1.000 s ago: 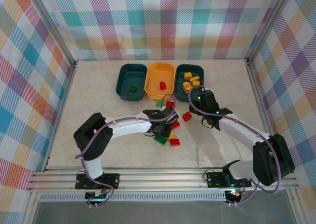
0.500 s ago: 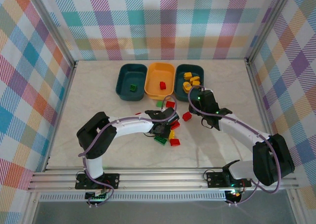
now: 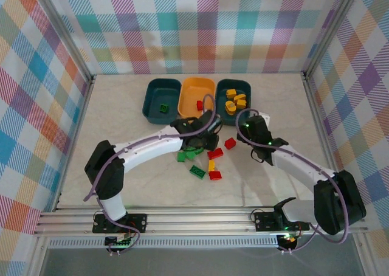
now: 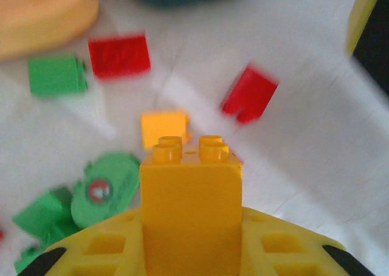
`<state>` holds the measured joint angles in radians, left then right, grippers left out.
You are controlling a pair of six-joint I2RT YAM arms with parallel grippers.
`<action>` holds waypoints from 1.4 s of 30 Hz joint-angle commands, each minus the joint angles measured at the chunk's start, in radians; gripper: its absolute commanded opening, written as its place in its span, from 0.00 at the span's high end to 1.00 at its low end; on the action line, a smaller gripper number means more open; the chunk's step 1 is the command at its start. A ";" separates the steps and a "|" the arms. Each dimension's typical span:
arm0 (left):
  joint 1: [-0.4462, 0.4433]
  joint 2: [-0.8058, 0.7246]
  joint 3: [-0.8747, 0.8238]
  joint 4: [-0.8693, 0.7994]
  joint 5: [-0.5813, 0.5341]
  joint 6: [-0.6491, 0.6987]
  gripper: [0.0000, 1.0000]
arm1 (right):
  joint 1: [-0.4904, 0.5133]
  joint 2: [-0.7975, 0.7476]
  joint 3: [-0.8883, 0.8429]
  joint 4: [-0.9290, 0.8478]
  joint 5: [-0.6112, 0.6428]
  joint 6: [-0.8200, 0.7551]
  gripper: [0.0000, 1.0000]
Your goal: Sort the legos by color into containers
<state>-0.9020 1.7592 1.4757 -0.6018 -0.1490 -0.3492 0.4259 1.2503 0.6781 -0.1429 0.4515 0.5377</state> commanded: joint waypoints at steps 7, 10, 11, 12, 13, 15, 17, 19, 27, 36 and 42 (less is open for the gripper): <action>0.138 0.357 0.499 -0.045 0.139 0.025 0.73 | -0.140 -0.067 -0.086 0.021 -0.027 0.199 0.08; 0.138 0.513 0.717 -0.111 0.155 0.044 0.73 | -0.146 -0.070 -0.089 0.025 -0.037 0.206 0.07; 0.139 0.555 0.780 -0.131 0.158 0.049 0.73 | -0.147 -0.073 -0.088 0.023 -0.036 0.205 0.07; 0.140 0.603 0.852 -0.154 0.163 0.057 0.73 | -0.148 -0.079 -0.087 0.020 -0.033 0.204 0.07; 0.141 0.646 0.918 -0.176 0.172 0.060 0.73 | -0.148 -0.087 -0.090 0.017 -0.035 0.205 0.07; 0.144 0.713 1.012 -0.202 0.204 0.063 0.71 | -0.149 -0.102 -0.095 0.022 -0.038 0.203 0.07; 0.148 0.756 1.056 -0.203 0.236 0.059 0.69 | -0.148 -0.115 -0.098 0.022 -0.037 0.202 0.06; 0.148 0.775 1.060 -0.185 0.250 0.053 0.67 | -0.148 -0.122 -0.099 0.020 -0.037 0.202 0.06; 0.152 0.795 1.061 -0.144 0.249 0.046 0.54 | -0.148 -0.112 -0.098 0.041 -0.076 0.188 0.05; 0.162 0.774 1.063 -0.162 0.246 0.012 0.45 | -0.148 -0.123 -0.104 0.084 -0.127 0.129 0.11; 0.183 0.438 0.683 -0.008 0.205 -0.004 0.43 | 0.014 -0.041 -0.041 0.151 -0.166 -0.039 0.23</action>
<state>-0.7406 2.4248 2.3005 -0.7006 0.0803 -0.3283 0.3527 1.1698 0.5919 -0.0502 0.3168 0.6094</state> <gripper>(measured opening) 0.565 0.780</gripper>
